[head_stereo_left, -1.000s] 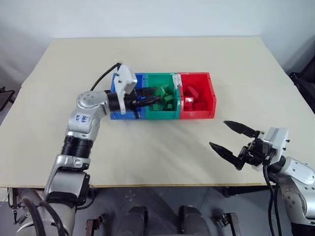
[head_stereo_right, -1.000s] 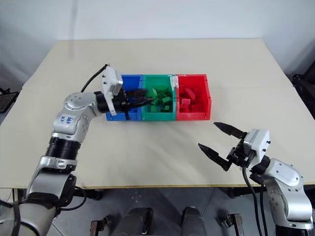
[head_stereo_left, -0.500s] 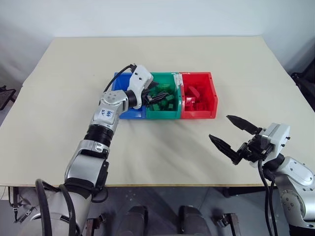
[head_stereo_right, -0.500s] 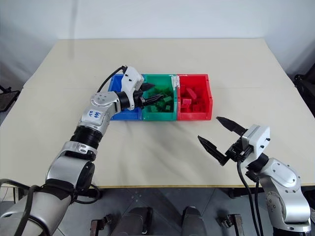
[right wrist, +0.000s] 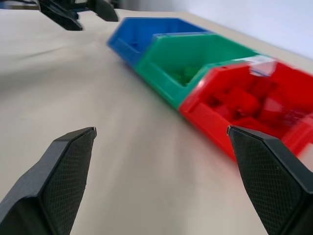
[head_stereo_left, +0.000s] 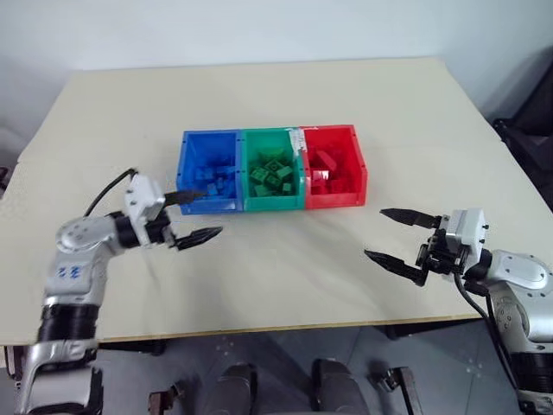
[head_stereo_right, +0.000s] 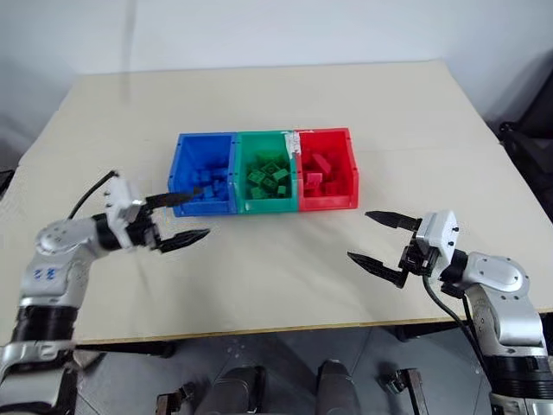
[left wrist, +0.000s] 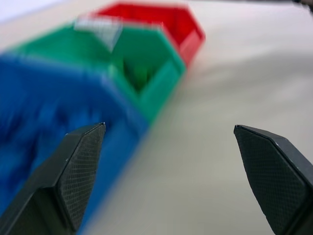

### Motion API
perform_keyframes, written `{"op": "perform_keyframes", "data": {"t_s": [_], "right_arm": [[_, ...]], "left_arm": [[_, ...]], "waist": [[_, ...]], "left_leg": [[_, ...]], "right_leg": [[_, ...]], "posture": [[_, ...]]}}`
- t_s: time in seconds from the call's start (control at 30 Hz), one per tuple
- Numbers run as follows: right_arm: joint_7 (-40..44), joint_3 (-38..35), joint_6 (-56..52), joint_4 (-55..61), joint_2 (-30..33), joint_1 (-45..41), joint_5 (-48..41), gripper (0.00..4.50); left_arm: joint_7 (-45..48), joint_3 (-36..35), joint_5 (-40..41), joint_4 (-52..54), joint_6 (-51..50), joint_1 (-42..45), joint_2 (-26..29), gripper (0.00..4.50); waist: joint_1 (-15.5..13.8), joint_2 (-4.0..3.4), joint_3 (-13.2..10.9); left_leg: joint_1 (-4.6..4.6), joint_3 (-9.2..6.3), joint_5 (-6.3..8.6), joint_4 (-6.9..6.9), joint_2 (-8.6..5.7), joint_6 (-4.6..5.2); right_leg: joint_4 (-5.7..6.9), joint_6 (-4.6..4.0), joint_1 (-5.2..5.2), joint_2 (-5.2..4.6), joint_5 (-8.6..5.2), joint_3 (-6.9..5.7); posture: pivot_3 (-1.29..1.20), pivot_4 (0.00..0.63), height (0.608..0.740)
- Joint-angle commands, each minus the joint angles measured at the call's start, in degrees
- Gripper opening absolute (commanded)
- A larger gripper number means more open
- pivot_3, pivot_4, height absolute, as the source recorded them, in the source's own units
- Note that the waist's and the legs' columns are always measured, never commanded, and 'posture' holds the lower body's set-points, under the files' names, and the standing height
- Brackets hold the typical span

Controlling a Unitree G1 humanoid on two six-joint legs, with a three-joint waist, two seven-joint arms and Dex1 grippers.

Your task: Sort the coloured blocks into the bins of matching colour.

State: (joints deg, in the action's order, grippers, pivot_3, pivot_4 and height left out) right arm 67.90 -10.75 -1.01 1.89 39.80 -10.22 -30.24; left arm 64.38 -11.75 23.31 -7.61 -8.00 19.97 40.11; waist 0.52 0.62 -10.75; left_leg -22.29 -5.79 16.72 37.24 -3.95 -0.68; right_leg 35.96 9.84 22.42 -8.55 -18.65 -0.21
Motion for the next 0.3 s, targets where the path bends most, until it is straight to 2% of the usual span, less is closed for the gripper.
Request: {"op": "perform_keyframes", "data": {"t_s": [0.03,0.1,0.3], "right_arm": [[3.36,0.27,2.33,-2.94,0.65,-1.68,0.41,4.5],[4.01,0.33,3.18,-5.14,0.32,-2.75,0.55,4.5],[3.24,-0.67,3.84,-6.52,-0.17,-3.29,0.33,4.5]], "left_arm": [[-2.63,-4.55,0.21,6.3,1.17,-6.67,1.86,4.48],[-5.77,-5.57,-0.78,8.54,0.96,-9.24,1.78,4.48],[-10.89,-3.96,-2.82,10.23,2.19,-9.52,0.57,4.48]], "waist": [[-0.45,0.0,0.0],[-0.7,0.0,0.0],[-1.39,-0.01,0.0]], "left_leg": [[0.0,0.0,0.01,0.05,0.0,0.01],[0.02,0.02,0.03,0.06,-0.02,0.04],[0.01,0.05,0.03,0.06,0.0,0.01]], "right_leg": [[-0.04,0.01,-0.03,0.0,0.01,0.0],[-0.04,0.02,-0.04,-0.03,0.02,0.04],[-0.02,0.02,0.01,-0.01,0.02,0.04]], "posture": [[0.0,0.15,0.74],[0.0,0.15,0.74],[0.0,0.15,0.74]]}}
